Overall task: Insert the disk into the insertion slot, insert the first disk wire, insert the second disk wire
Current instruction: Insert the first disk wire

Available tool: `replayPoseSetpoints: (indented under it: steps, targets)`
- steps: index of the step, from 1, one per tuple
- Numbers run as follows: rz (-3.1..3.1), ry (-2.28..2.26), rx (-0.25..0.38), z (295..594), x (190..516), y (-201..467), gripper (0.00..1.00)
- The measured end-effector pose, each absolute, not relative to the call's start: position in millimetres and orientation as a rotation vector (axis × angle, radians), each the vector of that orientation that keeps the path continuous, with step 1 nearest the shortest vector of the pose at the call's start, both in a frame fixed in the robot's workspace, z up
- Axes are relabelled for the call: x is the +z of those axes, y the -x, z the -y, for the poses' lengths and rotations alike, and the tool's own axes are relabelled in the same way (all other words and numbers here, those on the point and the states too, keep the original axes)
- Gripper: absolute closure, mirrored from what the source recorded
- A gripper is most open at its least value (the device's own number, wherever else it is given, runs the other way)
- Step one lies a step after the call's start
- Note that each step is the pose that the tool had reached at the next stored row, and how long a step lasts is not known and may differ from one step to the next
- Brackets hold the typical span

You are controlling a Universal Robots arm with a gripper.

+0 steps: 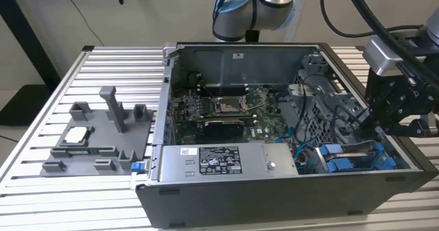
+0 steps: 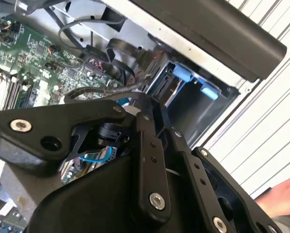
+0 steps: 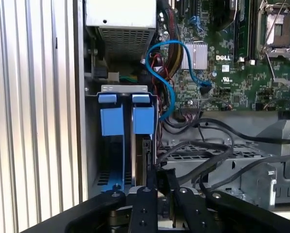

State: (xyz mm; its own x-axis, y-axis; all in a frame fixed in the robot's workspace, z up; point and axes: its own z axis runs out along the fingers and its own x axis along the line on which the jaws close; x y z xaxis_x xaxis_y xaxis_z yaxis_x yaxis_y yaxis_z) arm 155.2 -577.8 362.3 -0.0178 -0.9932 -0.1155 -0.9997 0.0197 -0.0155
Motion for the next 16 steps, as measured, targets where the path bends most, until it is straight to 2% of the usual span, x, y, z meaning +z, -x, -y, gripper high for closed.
replayPoseSetpoints:
  steps: [16]
  targets:
    - [-2.186, 2.144, 0.134, 581, 347, -166, 0.81]
